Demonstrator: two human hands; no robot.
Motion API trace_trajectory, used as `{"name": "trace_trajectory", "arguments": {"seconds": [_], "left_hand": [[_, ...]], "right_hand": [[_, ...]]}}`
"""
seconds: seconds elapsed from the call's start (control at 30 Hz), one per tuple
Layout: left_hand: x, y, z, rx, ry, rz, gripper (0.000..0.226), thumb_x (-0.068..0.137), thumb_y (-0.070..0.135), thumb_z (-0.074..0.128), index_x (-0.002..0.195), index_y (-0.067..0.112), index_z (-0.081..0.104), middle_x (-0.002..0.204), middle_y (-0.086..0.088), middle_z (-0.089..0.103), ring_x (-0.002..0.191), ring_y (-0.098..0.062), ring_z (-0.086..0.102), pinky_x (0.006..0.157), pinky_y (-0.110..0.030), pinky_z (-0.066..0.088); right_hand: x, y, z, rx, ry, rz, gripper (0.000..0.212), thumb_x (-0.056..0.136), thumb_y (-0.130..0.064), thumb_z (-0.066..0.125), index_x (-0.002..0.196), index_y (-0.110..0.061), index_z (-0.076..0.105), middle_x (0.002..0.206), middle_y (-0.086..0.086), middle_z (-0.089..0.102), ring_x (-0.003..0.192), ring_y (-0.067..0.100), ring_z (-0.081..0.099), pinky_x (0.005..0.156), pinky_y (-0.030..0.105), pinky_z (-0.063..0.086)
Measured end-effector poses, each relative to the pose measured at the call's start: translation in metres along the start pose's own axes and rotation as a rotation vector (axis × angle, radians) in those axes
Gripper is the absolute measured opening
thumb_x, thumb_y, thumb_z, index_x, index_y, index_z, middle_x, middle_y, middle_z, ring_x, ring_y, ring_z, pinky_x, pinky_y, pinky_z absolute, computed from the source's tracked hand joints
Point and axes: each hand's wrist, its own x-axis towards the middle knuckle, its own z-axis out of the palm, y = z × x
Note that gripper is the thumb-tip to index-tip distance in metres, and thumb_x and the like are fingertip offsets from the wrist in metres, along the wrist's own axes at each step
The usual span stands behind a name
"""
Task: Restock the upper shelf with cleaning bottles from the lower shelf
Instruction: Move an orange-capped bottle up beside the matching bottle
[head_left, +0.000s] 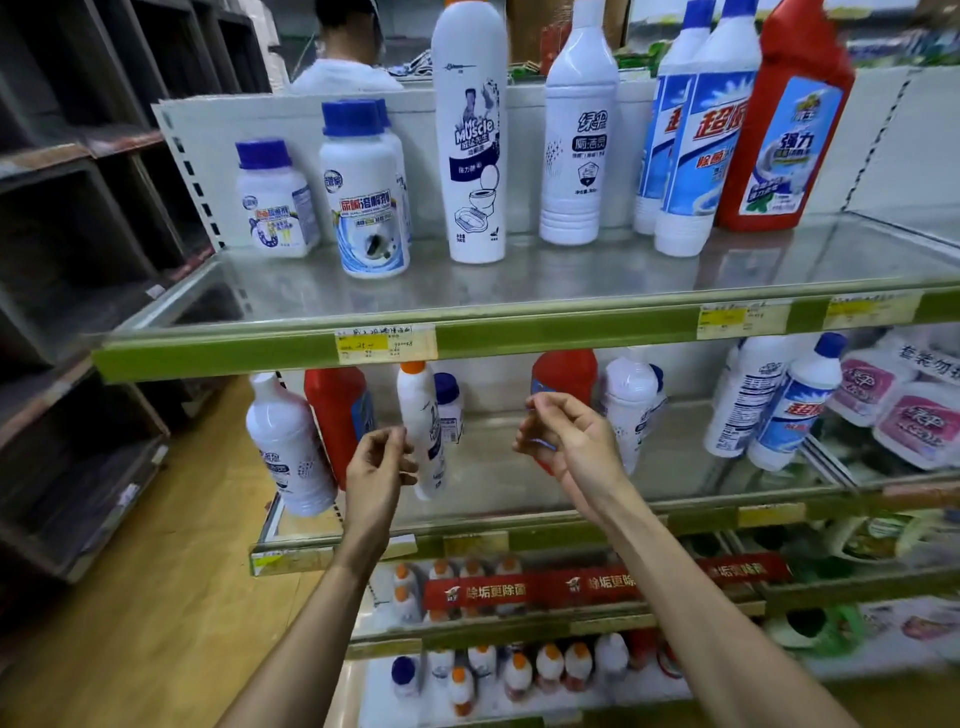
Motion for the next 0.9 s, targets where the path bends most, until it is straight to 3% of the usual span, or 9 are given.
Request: {"name": "trace_trajectory", "arguments": {"seconds": [0.07, 0.13, 0.23, 0.37, 0.5, 0.6, 0.73, 0.83, 0.9], "left_hand": [[0.009, -0.015, -0.003, 0.138, -0.021, -0.057, 0.018, 0.098, 0.031, 0.06, 0.111, 0.018, 0.057, 0.101, -0.006, 0.063, 0.09, -0.025, 0.06, 0.072, -0.033, 0.051], [0.015, -0.025, -0.003, 0.277, -0.065, -0.075, 0.041, 0.094, 0.031, 0.066, 0.127, 0.013, 0.051, 0.114, -0.009, 0.06, 0.098, -0.021, 0.059, 0.074, -0.028, 0.05], [0.022, -0.031, 0.003, 0.392, -0.145, -0.048, 0.054, 0.089, 0.021, 0.074, 0.133, 0.006, 0.046, 0.117, -0.009, 0.058, 0.092, -0.007, 0.058, 0.061, -0.011, 0.047], [0.036, -0.038, 0.007, 0.45, -0.195, -0.033, 0.061, 0.084, 0.021, 0.078, 0.135, 0.011, 0.046, 0.12, -0.007, 0.062, 0.094, -0.004, 0.06, 0.063, -0.011, 0.049], [0.037, -0.031, 0.014, 0.427, -0.191, -0.052, 0.052, 0.091, 0.023, 0.07, 0.135, 0.015, 0.045, 0.116, -0.002, 0.061, 0.087, -0.003, 0.059, 0.065, -0.016, 0.046], [0.044, -0.031, 0.016, 0.457, -0.173, -0.022, 0.044, 0.094, 0.026, 0.066, 0.132, 0.013, 0.049, 0.118, -0.005, 0.063, 0.098, -0.016, 0.06, 0.08, -0.028, 0.047], [0.044, -0.033, 0.014, 0.368, -0.215, -0.034, 0.038, 0.098, 0.024, 0.061, 0.133, 0.014, 0.053, 0.123, -0.001, 0.065, 0.108, -0.018, 0.063, 0.083, -0.026, 0.049], [0.04, -0.031, 0.015, 0.225, -0.228, -0.078, 0.036, 0.097, 0.037, 0.06, 0.127, 0.018, 0.06, 0.121, -0.002, 0.07, 0.11, -0.016, 0.067, 0.091, -0.031, 0.052], [0.036, -0.028, 0.019, 0.132, -0.226, -0.166, 0.046, 0.092, 0.051, 0.061, 0.119, 0.015, 0.066, 0.115, -0.002, 0.074, 0.104, -0.016, 0.071, 0.092, -0.037, 0.054]], "right_hand": [[0.011, 0.012, -0.002, -0.045, 0.039, 0.043, 0.013, 0.099, -0.011, 0.056, 0.092, -0.005, 0.066, 0.071, 0.006, 0.066, 0.066, 0.019, 0.064, 0.072, 0.035, 0.058], [0.021, 0.024, -0.002, -0.076, 0.054, 0.087, 0.012, 0.099, -0.012, 0.057, 0.094, -0.005, 0.065, 0.076, 0.008, 0.066, 0.067, 0.019, 0.065, 0.073, 0.037, 0.058], [0.036, 0.039, 0.001, -0.129, 0.099, 0.166, 0.012, 0.1, -0.013, 0.057, 0.095, -0.006, 0.065, 0.08, 0.01, 0.066, 0.071, 0.02, 0.065, 0.074, 0.037, 0.059], [0.047, 0.053, 0.005, -0.186, 0.102, 0.207, 0.016, 0.1, -0.016, 0.057, 0.101, -0.003, 0.065, 0.083, 0.01, 0.066, 0.074, 0.021, 0.065, 0.072, 0.035, 0.058], [0.05, 0.056, 0.007, -0.203, 0.093, 0.228, 0.019, 0.1, -0.017, 0.058, 0.107, -0.001, 0.065, 0.085, 0.01, 0.068, 0.077, 0.021, 0.065, 0.07, 0.032, 0.057], [0.053, 0.059, 0.002, -0.22, 0.099, 0.255, 0.017, 0.098, -0.019, 0.061, 0.105, -0.004, 0.067, 0.088, 0.01, 0.07, 0.076, 0.02, 0.066, 0.07, 0.033, 0.056], [0.055, 0.056, -0.001, -0.233, 0.093, 0.248, 0.014, 0.098, -0.018, 0.06, 0.104, -0.006, 0.067, 0.088, 0.008, 0.07, 0.074, 0.018, 0.066, 0.068, 0.031, 0.056], [0.058, 0.052, -0.002, -0.292, 0.083, 0.22, 0.013, 0.1, -0.017, 0.058, 0.102, -0.007, 0.066, 0.088, 0.007, 0.069, 0.074, 0.018, 0.064, 0.071, 0.031, 0.056], [0.061, 0.051, 0.0, -0.328, 0.083, 0.195, 0.01, 0.1, -0.019, 0.059, 0.096, -0.012, 0.066, 0.09, 0.01, 0.068, 0.071, 0.018, 0.062, 0.069, 0.031, 0.055]]}}
